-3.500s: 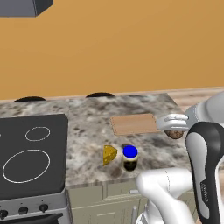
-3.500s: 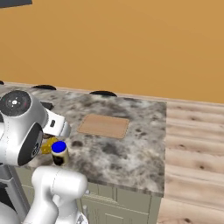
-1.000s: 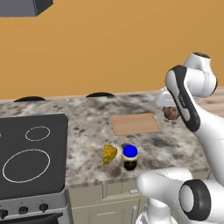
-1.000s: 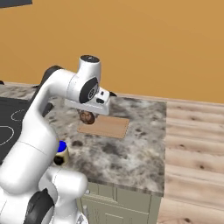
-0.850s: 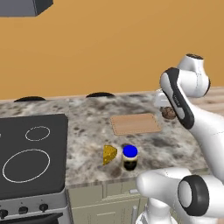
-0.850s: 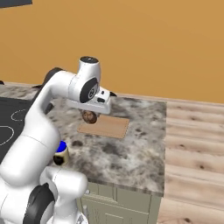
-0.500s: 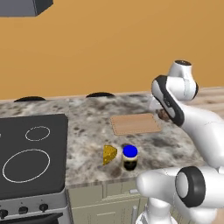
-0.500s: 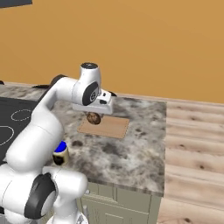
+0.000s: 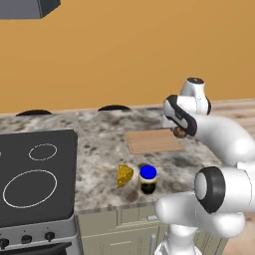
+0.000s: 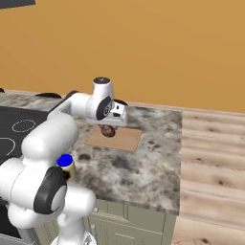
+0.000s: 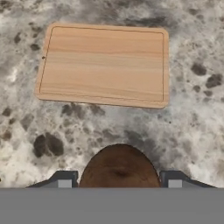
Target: Retrieve the reheated potato from the microwave, then place the potato, cheese, and condiment on the cutting board.
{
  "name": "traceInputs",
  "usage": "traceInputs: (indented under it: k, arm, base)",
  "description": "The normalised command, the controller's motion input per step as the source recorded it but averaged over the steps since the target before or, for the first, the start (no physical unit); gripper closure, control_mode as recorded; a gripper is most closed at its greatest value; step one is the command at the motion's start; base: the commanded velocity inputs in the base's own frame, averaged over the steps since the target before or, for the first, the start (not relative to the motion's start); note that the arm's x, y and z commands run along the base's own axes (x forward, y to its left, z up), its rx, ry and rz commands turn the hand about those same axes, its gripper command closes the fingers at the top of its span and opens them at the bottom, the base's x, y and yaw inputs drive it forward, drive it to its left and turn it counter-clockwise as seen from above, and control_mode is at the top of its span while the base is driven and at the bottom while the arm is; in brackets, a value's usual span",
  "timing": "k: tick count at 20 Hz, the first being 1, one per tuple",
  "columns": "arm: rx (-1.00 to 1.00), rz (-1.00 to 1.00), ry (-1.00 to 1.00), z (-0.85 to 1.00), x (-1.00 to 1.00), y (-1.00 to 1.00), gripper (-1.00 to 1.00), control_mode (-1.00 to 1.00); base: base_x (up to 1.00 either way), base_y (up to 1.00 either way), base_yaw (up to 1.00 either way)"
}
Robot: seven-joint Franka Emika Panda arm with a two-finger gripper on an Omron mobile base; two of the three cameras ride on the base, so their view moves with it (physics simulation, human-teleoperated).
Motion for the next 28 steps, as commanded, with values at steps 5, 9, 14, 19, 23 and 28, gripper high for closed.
traceInputs:
  k: [5,9,14,19,23,28]
  arm:
    - [0.00,0.00,-0.11,-0.41,0.47,-0.06,1.00,-1.00]
    - [-0.03,0.00,-0.07,-0.36,0.44,-0.09,1.00,-1.00]
    - [-0.01,0.00,0.00,-0.29,0.46,-0.15,1.00,-1.00]
    - [-0.02,0.00,0.00,-0.26,0.38,-0.16,1.00,-1.00]
    - [0.00,0.00,0.00,-0.25,0.35,-0.12,1.00,-1.00]
    - [0.00,0.00,0.00,-0.22,0.33,-0.05,1.00,-1.00]
  base:
    - [0.00,0.00,0.00]
    - [0.00,0.00,0.00]
    - [0.00,0.00,0.00]
    - [0.00,0.00,0.00]
    - [0.00,0.00,0.00]
    - [0.00,0.00,0.00]
